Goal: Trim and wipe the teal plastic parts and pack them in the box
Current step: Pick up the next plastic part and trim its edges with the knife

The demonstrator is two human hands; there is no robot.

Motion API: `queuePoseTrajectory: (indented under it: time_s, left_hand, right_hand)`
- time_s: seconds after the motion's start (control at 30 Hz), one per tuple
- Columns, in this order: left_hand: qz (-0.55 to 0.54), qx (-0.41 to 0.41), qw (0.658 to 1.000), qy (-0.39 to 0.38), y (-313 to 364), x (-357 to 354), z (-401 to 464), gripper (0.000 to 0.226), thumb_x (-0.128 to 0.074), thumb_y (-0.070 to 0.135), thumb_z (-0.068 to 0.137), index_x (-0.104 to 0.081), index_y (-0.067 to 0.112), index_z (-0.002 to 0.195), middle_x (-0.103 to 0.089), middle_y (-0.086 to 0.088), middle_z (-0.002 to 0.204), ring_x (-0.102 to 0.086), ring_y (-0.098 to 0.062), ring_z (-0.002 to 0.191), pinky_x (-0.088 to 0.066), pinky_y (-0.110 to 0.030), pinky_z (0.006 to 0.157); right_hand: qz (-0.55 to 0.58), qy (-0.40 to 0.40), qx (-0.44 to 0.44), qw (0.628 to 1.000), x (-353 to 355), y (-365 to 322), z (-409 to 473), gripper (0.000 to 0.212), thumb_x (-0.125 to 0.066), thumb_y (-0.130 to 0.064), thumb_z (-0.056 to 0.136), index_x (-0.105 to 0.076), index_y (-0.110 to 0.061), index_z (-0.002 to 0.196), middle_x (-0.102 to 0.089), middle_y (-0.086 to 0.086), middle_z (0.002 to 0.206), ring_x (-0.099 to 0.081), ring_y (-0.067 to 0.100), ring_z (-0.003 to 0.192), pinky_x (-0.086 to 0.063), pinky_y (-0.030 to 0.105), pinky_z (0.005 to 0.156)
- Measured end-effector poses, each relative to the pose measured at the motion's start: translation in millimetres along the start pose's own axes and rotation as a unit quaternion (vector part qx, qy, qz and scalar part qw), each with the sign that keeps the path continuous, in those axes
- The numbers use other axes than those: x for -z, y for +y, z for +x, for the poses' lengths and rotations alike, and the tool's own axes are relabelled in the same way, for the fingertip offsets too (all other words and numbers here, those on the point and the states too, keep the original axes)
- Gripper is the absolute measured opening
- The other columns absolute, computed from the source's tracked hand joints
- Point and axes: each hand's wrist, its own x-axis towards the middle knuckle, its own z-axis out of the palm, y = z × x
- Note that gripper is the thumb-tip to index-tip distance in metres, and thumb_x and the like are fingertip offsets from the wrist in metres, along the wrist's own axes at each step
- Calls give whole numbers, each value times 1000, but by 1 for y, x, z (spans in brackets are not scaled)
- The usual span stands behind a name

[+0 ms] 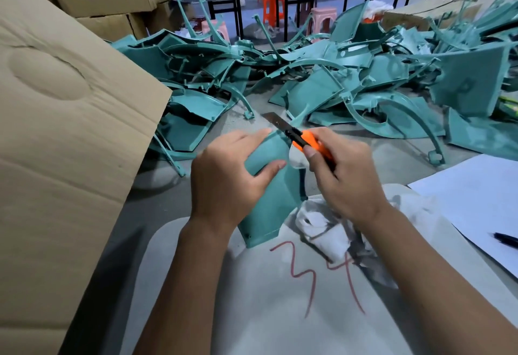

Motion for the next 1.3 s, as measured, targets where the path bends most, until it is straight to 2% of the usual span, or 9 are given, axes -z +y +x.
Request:
queuePoseTrajectory:
  time_s: [0.13,0.23,0.3,0.43,0.6,0.8,0.9,0.97,1.3]
  left_hand:
    - [-134,146,979,-46,-16,1,-1,51,-87,21,72,-75,14,121,-75,3,106,-71,-21,98,-58,-37,87]
    - [-467,288,798,-249,-43,19,-10,69,-79,-8,66,-67,9,132,-73,-10,123,-70,-28,112,-60,-38,91]
    - [-490,286,751,-338,-46,23,-15,73,-76,-16,66,-65,10,133,-72,-17,123,-71,-31,108,-61,-37,88]
    - [-472,352,802,-101,-35,10,-7,47,-77,-12,68,-67,13,106,-78,-13,98,-74,-26,79,-63,-33,65]
    - [-570,335,730,172,-36,-6,-1,24,-71,4,85,-72,17,105,-77,-2,100,-72,-21,96,-59,-40,88]
    - [-297,270,911,93,-22,-41,-7,25,-61,18,102,-72,6,122,-75,0,114,-68,-4,107,-55,-30,99]
    - [-244,255,934,53,-18,-49,-11,19,-68,25,96,-76,14,110,-74,14,89,-70,-4,83,-50,-19,75]
    - [-140,233,960,61,-20,-52,-16,23,-68,28,96,-75,9,106,-73,1,76,-65,-18,72,-43,-24,63]
    - [16,104,991,79,-5,-43,-16,19,-60,18,100,-57,11,82,-55,-2,72,-46,-23,63,-29,-36,56]
  right_hand:
    - [-83,-14,-126,988,2,20,1,11,-61,-21,103,-69,-15,107,-54,-14,62,-48,5,47,-30,20,47]
    - [-92,-12,-188,978,6,27,-2,10,-61,-16,102,-71,-16,103,-53,-13,59,-57,-8,53,-36,10,41]
    - [-95,3,-199,975,5,27,-2,9,-61,-16,102,-69,-17,99,-52,-13,57,-56,-7,53,-35,10,43]
    - [-67,50,-189,978,4,27,1,10,-58,-22,103,-67,-21,98,-61,-4,63,-54,13,52,-40,34,50]
    - [-16,78,-147,986,0,19,0,12,-55,-21,105,-65,-17,102,-65,-1,66,-57,14,55,-43,31,51]
    - [25,20,-77,997,-3,12,-3,23,-51,-28,106,-63,-13,94,-63,0,67,-58,19,56,-46,43,53]
    - [25,-30,-64,997,-7,9,-4,24,-51,-28,105,-61,-10,92,-63,0,68,-55,19,58,-43,43,56]
    - [30,-36,-67,997,-7,9,-4,25,-50,-27,106,-60,-9,91,-62,0,68,-54,18,58,-42,42,56]
    - [31,-70,10,997,-6,-10,-3,24,-48,-29,108,-55,-13,91,-56,-2,66,-51,20,57,-40,42,56]
